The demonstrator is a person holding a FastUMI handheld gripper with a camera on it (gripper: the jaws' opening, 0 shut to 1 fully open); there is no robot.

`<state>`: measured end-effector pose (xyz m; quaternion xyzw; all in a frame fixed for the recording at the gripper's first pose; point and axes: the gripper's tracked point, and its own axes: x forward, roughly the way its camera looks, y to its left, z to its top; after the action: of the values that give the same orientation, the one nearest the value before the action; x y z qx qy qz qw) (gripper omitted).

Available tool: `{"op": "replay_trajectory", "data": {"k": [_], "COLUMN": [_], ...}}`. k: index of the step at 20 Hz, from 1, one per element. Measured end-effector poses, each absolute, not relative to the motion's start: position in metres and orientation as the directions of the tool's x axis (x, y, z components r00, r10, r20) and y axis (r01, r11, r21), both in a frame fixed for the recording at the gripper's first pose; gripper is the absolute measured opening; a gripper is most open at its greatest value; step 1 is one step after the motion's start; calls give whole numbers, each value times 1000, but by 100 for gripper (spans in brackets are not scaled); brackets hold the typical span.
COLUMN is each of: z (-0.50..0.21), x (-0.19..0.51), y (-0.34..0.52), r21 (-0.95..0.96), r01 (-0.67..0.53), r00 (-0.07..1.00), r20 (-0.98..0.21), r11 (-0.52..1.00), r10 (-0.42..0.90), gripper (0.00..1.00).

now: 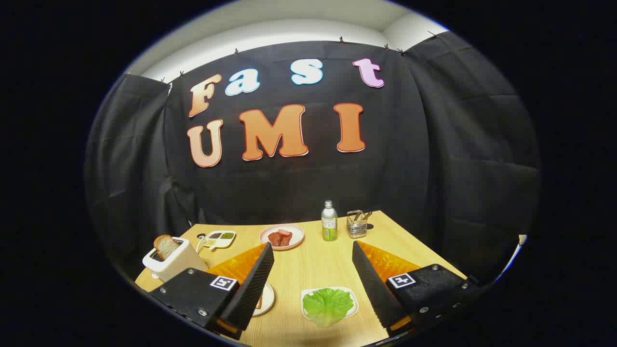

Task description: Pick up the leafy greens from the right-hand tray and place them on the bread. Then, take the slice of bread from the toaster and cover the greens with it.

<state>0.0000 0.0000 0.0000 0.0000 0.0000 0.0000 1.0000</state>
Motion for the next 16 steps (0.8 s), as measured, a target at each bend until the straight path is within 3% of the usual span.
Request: {"op": "replay_trajectory", "data": {"k": [16], "z": [-5], "x": [27], "y": [3], "r21": [-33], "r01": [-42], "r00": [999], "r20": [17], "r11": [999], "r10": [43], "gripper": [98]}}
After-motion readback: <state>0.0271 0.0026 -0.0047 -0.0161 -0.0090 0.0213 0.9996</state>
